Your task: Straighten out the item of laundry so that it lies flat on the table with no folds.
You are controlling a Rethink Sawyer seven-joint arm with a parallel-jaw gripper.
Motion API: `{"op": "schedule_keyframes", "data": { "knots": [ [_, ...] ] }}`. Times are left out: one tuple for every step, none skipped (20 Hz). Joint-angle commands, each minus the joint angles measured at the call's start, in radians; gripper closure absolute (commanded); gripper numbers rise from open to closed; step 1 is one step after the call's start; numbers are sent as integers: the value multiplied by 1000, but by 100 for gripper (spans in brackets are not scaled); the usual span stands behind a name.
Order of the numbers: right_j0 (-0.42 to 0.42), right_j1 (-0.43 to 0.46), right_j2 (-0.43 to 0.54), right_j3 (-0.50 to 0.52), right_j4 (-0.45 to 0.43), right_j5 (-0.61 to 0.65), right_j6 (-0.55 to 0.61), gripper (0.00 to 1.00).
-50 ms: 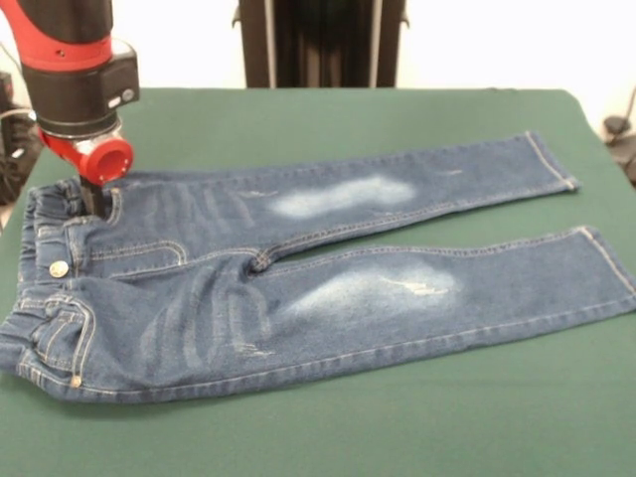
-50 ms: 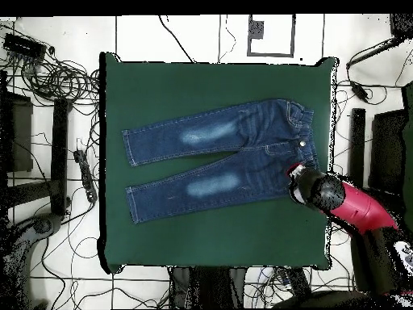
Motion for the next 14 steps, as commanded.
{"op": "schedule_keyframes", "data": {
  "knots": [
    [17,119,28,13,-33,-35,45,100],
    [14,123,28,11,-33,-38,44,100],
    [10,128,29,9,-33,-40,43,100],
    [10,128,26,9,-33,-35,42,100],
    [14,127,17,11,-32,-30,46,100],
    [17,125,8,12,-32,-25,51,100],
    [22,124,-4,15,-31,-21,59,100],
    [25,124,-11,18,-32,-25,66,100],
    [27,124,-19,24,-31,-32,75,100],
    [25,126,-20,26,-31,-37,77,100],
    [23,127,-21,29,-32,-41,78,100],
    [20,129,-21,31,-32,-48,78,100],
    [13,131,-19,34,-32,-46,74,100],
    [5,130,-18,41,-32,-44,71,100]
  ]
}}
